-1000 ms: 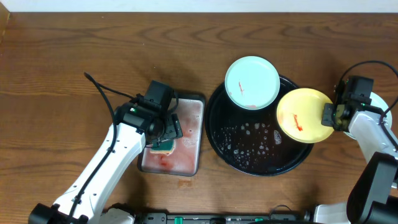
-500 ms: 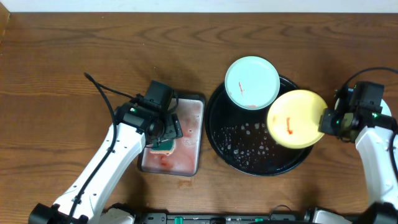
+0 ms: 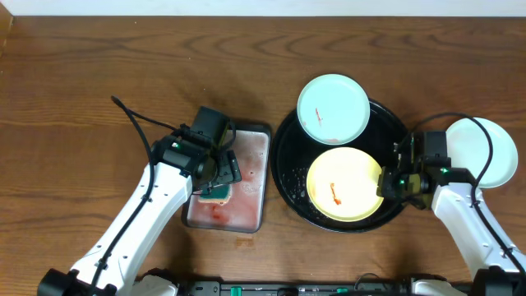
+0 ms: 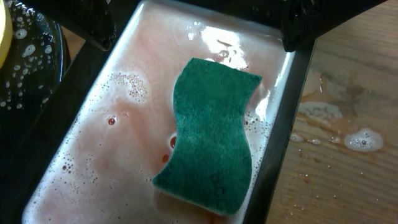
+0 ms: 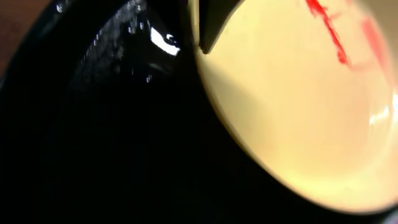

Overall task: Clean dirty plates on tray and stack at the side
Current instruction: 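Slide the yellow plate to the center of the black tray, then grasp the green sponge again with the left gripper and lift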

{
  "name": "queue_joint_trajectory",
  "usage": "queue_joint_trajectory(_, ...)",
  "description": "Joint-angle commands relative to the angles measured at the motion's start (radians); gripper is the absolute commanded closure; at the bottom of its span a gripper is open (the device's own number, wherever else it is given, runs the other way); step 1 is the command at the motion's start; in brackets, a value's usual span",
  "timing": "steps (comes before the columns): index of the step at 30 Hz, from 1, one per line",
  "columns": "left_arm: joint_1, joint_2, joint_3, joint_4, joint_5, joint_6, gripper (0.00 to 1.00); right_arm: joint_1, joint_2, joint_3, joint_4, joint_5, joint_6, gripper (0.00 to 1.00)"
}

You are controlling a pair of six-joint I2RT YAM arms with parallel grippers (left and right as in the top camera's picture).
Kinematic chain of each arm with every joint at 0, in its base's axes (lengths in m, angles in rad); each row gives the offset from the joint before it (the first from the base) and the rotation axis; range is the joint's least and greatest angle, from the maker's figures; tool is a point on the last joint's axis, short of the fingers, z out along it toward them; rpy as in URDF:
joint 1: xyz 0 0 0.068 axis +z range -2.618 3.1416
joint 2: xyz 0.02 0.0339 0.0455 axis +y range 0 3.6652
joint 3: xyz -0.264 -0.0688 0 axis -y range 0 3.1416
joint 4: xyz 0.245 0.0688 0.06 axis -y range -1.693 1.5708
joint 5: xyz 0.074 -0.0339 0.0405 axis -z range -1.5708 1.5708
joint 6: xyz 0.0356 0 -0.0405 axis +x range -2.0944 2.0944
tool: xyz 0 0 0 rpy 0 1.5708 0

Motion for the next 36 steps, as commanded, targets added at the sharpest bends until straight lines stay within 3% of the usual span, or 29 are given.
queue_joint_trajectory(1,0.004,-0.010,-0.001,-0.003,-0.003,0.003,0.14,0.010,-0.010,0.013,0.041,0.012,0.131,0.75)
queue_joint_trajectory(5,0.004,-0.010,-0.001,-0.003,-0.002,0.002,0.14,0.010,-0.057,0.106,-0.019,0.008,-0.060,0.69)
queue_joint_trajectory(11,0.004,-0.010,-0.001,-0.002,-0.008,0.003,0.14,0.027,-0.169,0.246,-0.148,-0.096,-0.223,0.68)
queue_joint_trajectory(14,0.004,-0.004,-0.008,0.028,-0.096,0.003,0.17,0.040,-0.235,0.254,-0.154,-0.159,-0.228,0.68)
queue_joint_trajectory(16,0.004,0.005,-0.024,0.051,-0.108,0.002,0.24,0.045,-0.266,0.253,-0.169,-0.163,-0.228,0.67)
queue_joint_trajectory(20,0.002,0.030,-0.101,0.131,-0.108,-0.005,0.26,0.045,-0.290,0.253,-0.211,-0.162,-0.227,0.65)
queue_joint_trajectory(23,0.002,0.066,-0.190,0.217,-0.108,-0.005,0.39,0.045,-0.286,0.253,-0.232,-0.162,-0.227,0.65)
queue_joint_trajectory(28,0.002,0.151,-0.272,0.348,-0.106,-0.004,0.41,0.045,-0.285,0.253,-0.237,-0.162,-0.227,0.66)
queue_joint_trajectory(30,0.002,0.187,-0.273,0.369,-0.084,-0.004,0.53,0.045,-0.285,0.253,-0.237,-0.162,-0.227,0.66)
queue_joint_trajectory(33,0.002,0.224,-0.273,0.380,-0.009,-0.003,0.86,0.045,-0.285,0.253,-0.237,-0.162,-0.222,0.66)
queue_joint_trajectory(34,0.002,0.227,-0.273,0.380,0.023,0.002,0.93,0.045,-0.285,0.253,-0.237,-0.162,-0.219,0.66)
queue_joint_trajectory(36,0.003,0.221,-0.266,0.379,0.083,0.060,0.92,0.045,-0.285,0.253,-0.237,-0.162,-0.219,0.67)
